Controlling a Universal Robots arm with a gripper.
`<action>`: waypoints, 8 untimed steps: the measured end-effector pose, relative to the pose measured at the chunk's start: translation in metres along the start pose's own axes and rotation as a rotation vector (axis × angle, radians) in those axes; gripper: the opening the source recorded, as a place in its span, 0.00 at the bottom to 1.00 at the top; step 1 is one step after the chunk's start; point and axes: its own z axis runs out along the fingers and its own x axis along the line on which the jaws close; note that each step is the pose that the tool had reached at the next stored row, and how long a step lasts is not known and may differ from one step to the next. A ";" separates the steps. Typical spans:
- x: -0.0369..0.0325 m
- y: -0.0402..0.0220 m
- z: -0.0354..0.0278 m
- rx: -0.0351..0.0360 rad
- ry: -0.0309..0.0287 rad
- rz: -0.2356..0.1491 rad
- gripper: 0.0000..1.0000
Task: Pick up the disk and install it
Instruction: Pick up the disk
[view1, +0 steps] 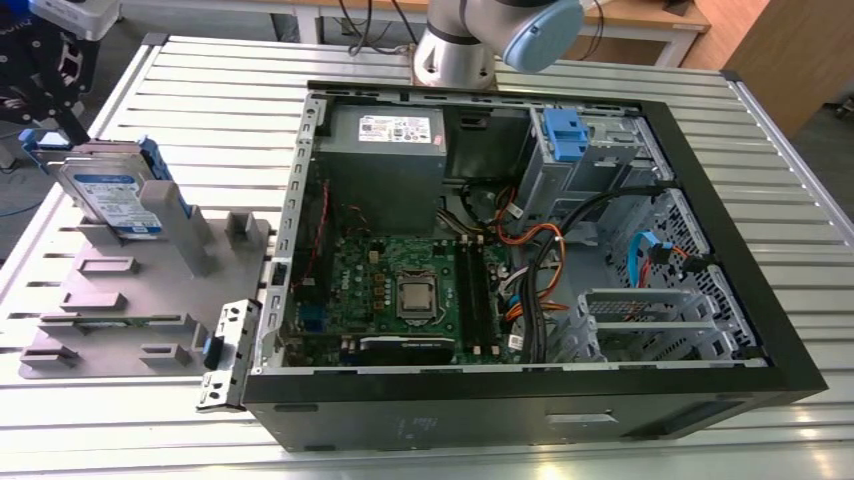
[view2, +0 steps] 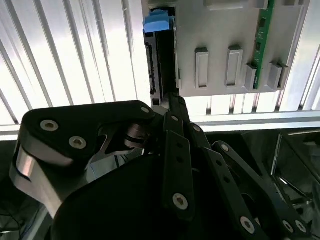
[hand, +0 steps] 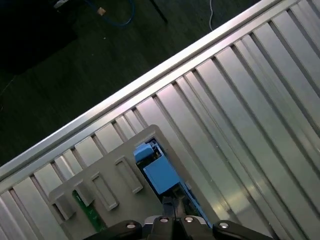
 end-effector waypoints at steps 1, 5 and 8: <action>0.0000 0.0000 0.0001 -0.0003 0.0005 -0.016 0.11; 0.0000 0.0000 0.0004 -0.0017 0.0031 -0.080 0.11; 0.0000 0.0000 0.0005 -0.0028 0.0050 -0.127 0.11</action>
